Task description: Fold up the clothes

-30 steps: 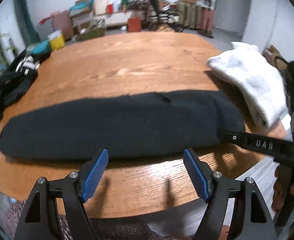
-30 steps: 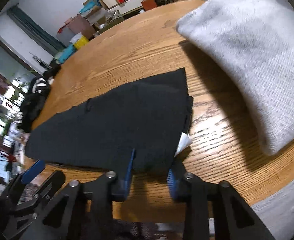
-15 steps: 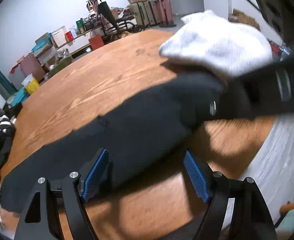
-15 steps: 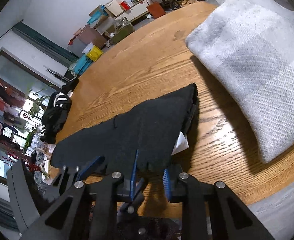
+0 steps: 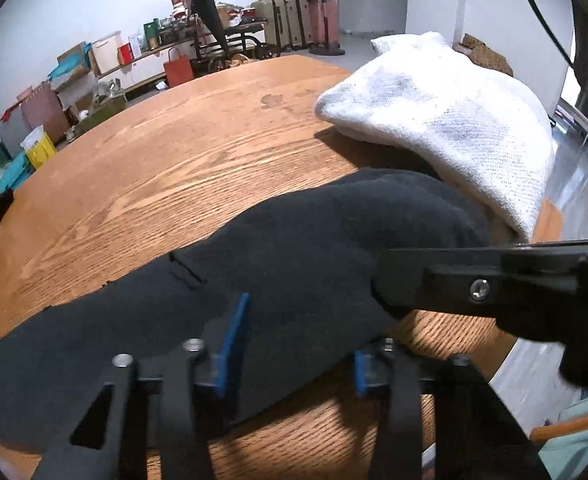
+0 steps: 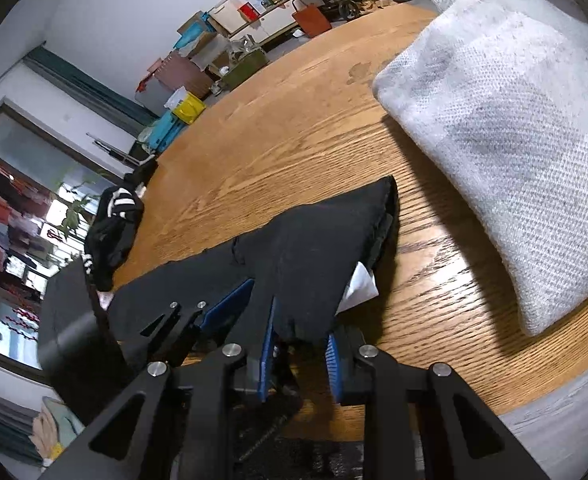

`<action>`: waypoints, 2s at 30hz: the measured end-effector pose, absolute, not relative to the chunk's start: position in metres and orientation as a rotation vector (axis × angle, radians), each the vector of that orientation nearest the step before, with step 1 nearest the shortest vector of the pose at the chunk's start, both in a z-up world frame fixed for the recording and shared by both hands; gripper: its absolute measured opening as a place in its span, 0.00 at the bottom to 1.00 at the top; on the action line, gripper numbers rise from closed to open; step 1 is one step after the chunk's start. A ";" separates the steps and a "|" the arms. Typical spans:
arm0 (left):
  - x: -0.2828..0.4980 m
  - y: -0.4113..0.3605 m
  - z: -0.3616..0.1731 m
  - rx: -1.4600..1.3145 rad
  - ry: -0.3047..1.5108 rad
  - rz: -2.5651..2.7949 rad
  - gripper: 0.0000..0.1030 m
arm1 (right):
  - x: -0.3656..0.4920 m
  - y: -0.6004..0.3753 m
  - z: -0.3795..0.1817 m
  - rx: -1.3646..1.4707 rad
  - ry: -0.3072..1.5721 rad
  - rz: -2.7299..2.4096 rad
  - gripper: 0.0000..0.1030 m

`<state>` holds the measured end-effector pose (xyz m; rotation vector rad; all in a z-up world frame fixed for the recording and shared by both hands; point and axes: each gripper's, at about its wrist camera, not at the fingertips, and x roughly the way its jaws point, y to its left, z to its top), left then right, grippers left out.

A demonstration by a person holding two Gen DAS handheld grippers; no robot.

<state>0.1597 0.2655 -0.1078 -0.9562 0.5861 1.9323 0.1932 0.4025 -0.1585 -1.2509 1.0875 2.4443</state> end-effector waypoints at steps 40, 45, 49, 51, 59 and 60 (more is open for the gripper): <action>0.159 0.250 -0.107 -0.893 0.524 1.981 0.17 | 0.177 0.455 -0.167 -1.140 1.327 2.177 0.79; 0.159 0.251 -0.108 -0.892 0.525 1.980 0.17 | 0.186 0.467 -0.199 -1.132 1.507 2.129 0.73; 0.156 0.250 -0.107 -0.902 0.500 1.982 0.17 | 0.190 0.468 -0.199 -1.108 1.542 2.171 0.37; 0.151 0.244 -0.103 -0.917 0.434 1.981 0.17 | 0.188 0.462 -0.186 -1.088 1.482 2.243 0.30; 0.108 0.177 -0.088 -1.086 -0.178 1.896 0.16 | 0.151 0.416 -0.111 -1.033 1.309 2.509 0.24; 0.107 0.168 -0.088 -1.084 -0.233 1.914 0.16 | 0.145 0.405 -0.104 -1.043 1.280 2.546 0.24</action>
